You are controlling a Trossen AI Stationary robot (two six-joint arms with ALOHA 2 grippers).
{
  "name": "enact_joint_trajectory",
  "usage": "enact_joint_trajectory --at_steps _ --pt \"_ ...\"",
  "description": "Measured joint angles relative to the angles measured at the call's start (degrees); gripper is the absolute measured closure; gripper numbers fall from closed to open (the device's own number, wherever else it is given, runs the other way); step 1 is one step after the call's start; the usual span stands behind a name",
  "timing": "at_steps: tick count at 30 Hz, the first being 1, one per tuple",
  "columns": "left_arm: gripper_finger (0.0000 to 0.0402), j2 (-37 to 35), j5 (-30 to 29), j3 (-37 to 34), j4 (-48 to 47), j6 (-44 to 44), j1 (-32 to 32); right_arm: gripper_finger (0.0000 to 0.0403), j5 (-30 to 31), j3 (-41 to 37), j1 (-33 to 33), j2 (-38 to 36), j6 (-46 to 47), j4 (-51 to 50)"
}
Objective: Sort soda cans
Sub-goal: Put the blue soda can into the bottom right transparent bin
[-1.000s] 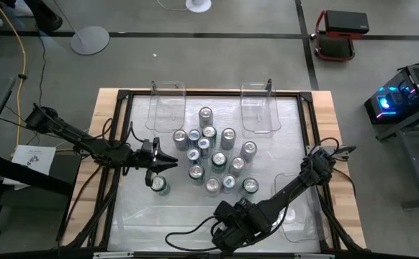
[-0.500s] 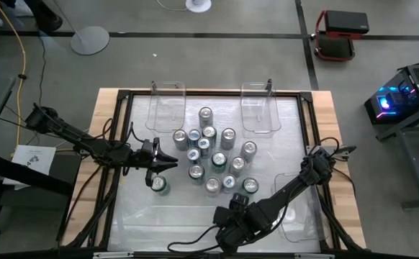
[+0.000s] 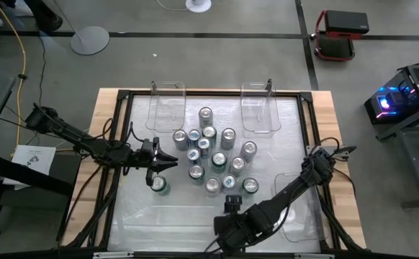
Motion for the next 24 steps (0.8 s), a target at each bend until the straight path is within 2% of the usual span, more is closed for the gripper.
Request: enact_joint_trajectory --at_steps 9,15,24 --pt "0.0337 0.0 -0.1 0.0 0.0 0.0 0.0 0.0077 2.6 0.0 0.9 -1.1 -0.3 -0.9" --pt "0.0337 0.0 -0.1 0.0 -0.2 -0.4 0.0 0.0077 2.8 0.0 1.6 -3.5 8.9 -0.6" --pt "0.0337 0.0 -0.2 0.0 -1.0 -0.4 0.0 0.0077 2.0 0.0 5.3 -3.1 19.2 5.8"
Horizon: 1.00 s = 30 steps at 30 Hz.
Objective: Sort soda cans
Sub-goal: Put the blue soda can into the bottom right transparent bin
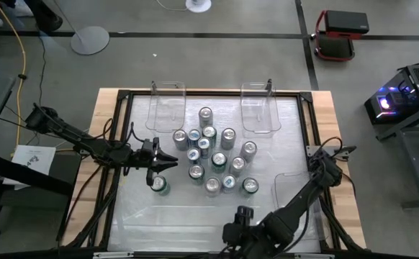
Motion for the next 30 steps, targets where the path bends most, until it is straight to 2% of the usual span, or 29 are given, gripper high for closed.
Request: enact_joint_trajectory --at_steps 5,13,19,22,25,30 --pt "0.0337 0.0 0.0 0.0 -0.3 0.0 0.0 0.0077 0.0 0.0 0.1 0.2 5.3 0.2" --pt "0.0337 0.0 0.0 0.0 -0.3 0.2 0.0 0.0077 0.5 0.0 -0.2 0.2 5.7 0.0" --pt "0.0337 0.0 -0.1 0.0 -0.3 0.7 0.0 0.0077 -1.5 0.0 -2.6 0.2 5.7 -0.4" --pt "0.0337 0.0 -0.1 0.0 -0.3 1.0 0.0 0.0075 -2.7 0.0 -3.7 0.2 3.8 -0.5" --pt "0.0337 0.0 -0.1 0.0 -0.3 1.0 0.0 0.0072 -8.3 0.0 -4.8 0.3 0.3 -0.2" --pt "0.0337 0.0 -0.1 0.0 -1.1 1.0 0.0 0.0072 -9.1 0.0 -5.6 0.9 -3.5 -0.2"
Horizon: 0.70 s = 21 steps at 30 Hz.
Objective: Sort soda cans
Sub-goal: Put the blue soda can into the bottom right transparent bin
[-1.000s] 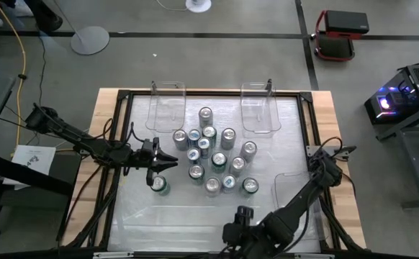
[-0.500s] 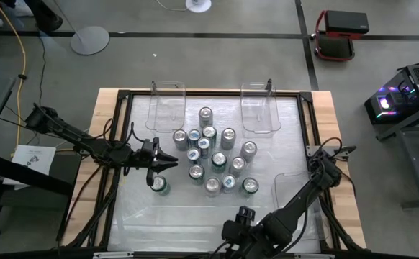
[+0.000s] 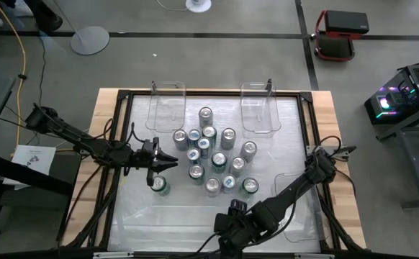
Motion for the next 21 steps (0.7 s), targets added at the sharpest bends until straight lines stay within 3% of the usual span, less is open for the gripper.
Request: enact_joint_trajectory --at_steps 10,21 --pt "0.0337 0.0 -0.1 0.0 -0.7 -0.6 0.0 0.0071 8.8 0.0 1.4 0.4 -2.8 -2.7" --pt "0.0337 0.0 -0.1 0.0 -0.7 -1.1 0.0 0.0071 9.0 -0.1 2.6 3.8 -2.6 -2.6"
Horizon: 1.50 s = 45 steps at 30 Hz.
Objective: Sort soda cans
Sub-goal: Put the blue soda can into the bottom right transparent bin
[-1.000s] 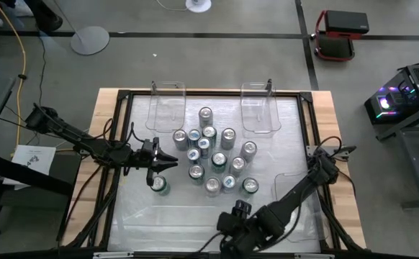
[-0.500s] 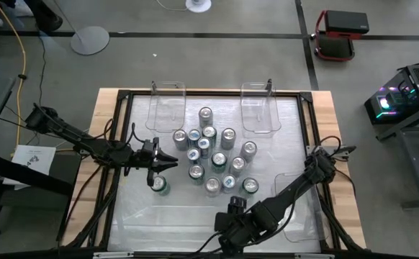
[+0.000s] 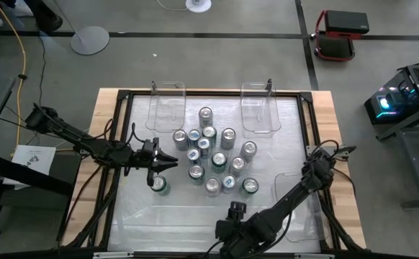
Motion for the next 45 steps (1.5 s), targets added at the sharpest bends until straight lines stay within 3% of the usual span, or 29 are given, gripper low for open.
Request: enact_joint_trajectory --at_steps 22,27,32,39,45 --pt "0.0337 0.0 -0.2 0.0 -0.1 -0.4 0.0 0.0078 -3.2 0.0 0.2 2.4 -0.5 -2.3" --pt "0.0337 0.0 -0.2 0.0 -0.1 -0.4 0.0 0.0107 -3.4 0.0 0.2 2.3 -0.6 -2.8" --pt "0.0337 0.0 -0.2 0.0 -0.1 -0.5 0.0 0.0172 -3.4 0.1 0.5 2.1 -0.6 -3.9" --pt "0.0337 0.0 -0.2 0.0 -0.1 -1.4 0.0 0.0181 0.8 0.1 3.1 -2.2 1.2 -11.3" --pt "0.0337 0.0 -0.2 0.0 -0.1 -1.4 0.0 0.0181 3.9 0.1 7.7 -9.0 8.8 -22.1"
